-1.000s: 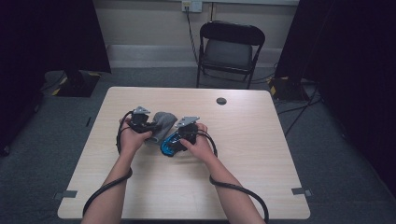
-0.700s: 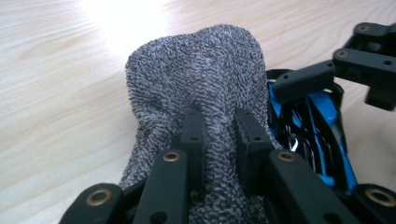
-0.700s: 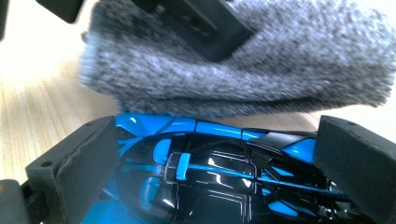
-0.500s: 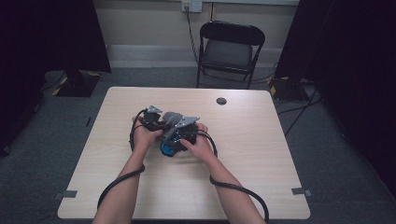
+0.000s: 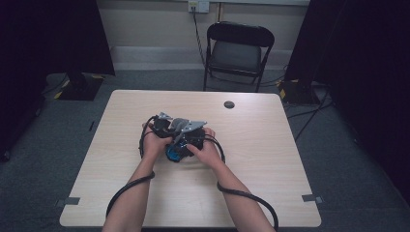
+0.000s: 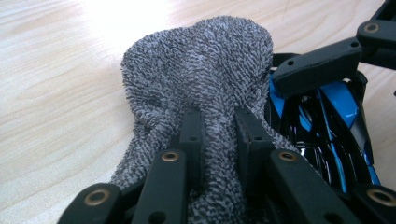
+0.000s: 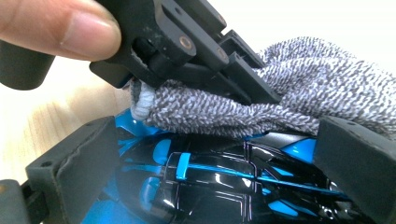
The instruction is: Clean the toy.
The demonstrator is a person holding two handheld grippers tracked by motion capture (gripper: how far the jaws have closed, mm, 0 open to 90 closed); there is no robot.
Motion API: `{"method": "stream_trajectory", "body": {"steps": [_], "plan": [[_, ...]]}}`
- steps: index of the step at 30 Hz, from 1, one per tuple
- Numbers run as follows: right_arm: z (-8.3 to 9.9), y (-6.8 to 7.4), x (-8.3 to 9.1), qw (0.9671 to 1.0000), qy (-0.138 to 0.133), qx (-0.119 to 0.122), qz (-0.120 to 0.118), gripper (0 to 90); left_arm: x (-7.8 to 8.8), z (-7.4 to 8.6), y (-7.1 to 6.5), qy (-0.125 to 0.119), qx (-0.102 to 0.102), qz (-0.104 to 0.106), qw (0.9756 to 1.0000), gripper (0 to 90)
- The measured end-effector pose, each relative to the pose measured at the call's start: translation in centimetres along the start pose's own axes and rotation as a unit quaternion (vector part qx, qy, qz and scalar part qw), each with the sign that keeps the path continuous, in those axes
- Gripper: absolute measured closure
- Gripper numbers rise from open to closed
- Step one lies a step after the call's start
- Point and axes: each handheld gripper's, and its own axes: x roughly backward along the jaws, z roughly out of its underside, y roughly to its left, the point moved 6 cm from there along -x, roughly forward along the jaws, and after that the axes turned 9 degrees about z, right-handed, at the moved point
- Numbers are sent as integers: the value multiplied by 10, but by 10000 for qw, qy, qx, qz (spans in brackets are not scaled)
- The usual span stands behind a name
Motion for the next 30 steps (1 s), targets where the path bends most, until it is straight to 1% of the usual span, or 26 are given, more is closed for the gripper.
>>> {"method": "stream_trajectory", "body": {"steps": [10, 14, 16, 25, 30], "plan": [[0, 0, 0, 10000, 4, 13, -8, 0, 7, 6, 0, 46, -69, 75, 9999, 762], [0, 0, 0, 10000, 8, 14, -3, 0, 12, 10, 1, 48, -27, 128, 9999, 762], [0, 0, 0, 10000, 6, 15, -7, 0, 12, 10, 0, 31, -17, 126, 9999, 761], [0, 0, 0, 10000, 6, 17, -4, 0, 21, 17, 1, 134, -114, 99, 9998, 762], [0, 0, 0, 10000, 5, 19, -8, 0, 28, 22, 1, 175, -109, 91, 9997, 761]]}}
